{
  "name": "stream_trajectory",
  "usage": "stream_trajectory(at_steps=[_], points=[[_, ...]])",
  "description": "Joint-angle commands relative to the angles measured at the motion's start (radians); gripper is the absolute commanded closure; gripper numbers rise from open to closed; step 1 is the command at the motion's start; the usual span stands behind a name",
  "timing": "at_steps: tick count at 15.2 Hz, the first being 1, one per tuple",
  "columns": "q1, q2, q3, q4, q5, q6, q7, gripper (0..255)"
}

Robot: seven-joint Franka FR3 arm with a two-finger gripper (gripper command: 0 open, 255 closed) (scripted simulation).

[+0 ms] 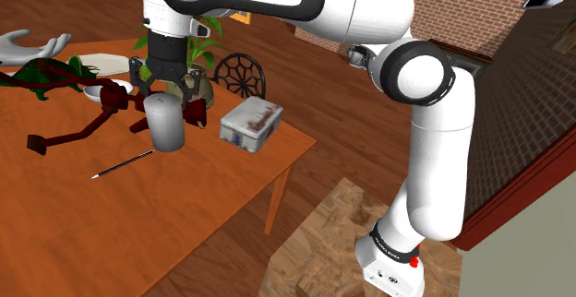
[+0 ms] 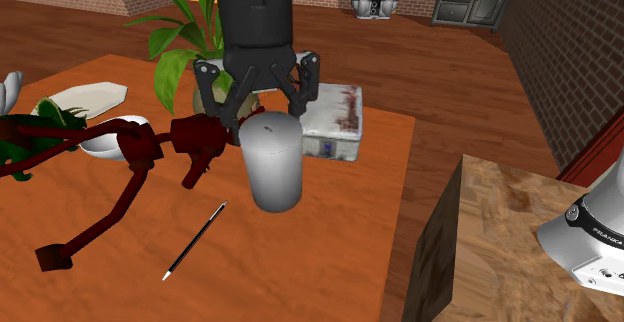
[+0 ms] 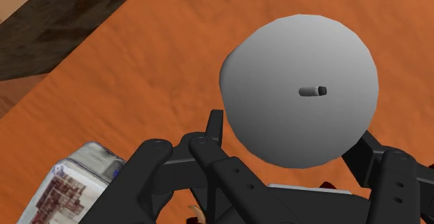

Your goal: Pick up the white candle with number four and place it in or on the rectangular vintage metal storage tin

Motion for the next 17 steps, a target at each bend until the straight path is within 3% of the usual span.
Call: stream_trajectory(at_steps=[1,9,17], points=[[-0.04,-0.032,-0.008,-0.039,0.015,0.004,-0.044,255],[-0.174,-0.092,-0.054,-0.091,0.05,-0.026,-0.215,255],[-0.289,-0.08,-0.106,-0.04,0.061,-0.089,-0.377,255]])
